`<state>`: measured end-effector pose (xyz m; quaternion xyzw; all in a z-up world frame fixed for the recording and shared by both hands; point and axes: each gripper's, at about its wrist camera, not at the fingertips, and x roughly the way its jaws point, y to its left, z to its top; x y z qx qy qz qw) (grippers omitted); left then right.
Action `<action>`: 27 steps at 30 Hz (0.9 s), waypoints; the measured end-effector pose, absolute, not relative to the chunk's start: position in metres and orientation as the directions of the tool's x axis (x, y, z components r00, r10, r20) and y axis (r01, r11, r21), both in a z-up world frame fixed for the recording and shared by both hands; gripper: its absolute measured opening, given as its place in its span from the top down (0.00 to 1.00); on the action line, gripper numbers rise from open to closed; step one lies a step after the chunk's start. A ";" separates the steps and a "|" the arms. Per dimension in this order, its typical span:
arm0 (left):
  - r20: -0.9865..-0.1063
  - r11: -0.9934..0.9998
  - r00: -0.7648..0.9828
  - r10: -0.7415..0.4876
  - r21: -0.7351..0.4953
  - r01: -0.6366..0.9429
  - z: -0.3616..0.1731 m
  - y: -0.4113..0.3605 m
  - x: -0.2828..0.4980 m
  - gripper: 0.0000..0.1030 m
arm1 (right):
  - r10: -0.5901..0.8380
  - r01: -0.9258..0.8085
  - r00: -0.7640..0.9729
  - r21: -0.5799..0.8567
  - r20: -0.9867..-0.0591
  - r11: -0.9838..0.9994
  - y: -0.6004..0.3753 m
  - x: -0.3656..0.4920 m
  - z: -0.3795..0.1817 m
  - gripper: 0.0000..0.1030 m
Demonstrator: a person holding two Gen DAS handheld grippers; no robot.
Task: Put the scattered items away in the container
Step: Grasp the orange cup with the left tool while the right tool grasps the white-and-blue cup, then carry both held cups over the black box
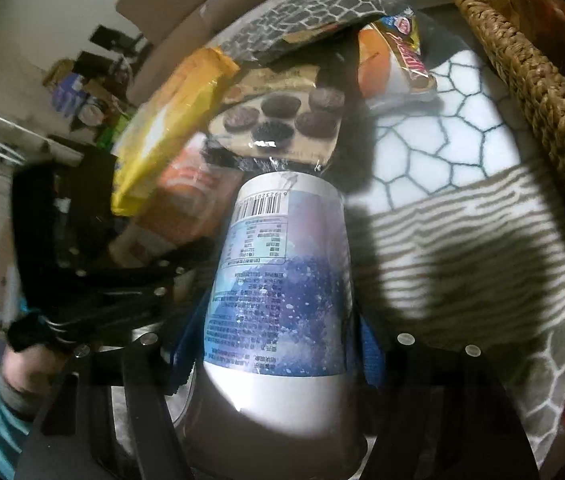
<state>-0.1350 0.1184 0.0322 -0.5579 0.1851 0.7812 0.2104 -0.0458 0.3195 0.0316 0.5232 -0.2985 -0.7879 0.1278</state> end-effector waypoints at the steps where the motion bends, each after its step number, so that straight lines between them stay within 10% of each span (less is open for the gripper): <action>1: -0.944 -0.862 -0.287 0.164 0.004 -0.506 0.038 0.108 -0.130 0.30 | -0.523 -0.107 -0.428 0.616 -0.737 -0.780 0.320 -0.044 0.034 0.33; 12: -0.900 -0.909 -0.264 0.346 -0.252 -0.333 0.063 0.029 -0.054 0.31 | -0.538 -0.103 -0.437 0.634 -0.721 -0.767 0.309 -0.021 0.046 0.33; 27: -0.955 -0.920 -0.206 0.214 -0.126 -0.372 0.031 0.049 -0.008 0.30 | -0.385 -0.065 -0.303 0.422 -0.872 -0.904 0.255 0.010 0.026 0.22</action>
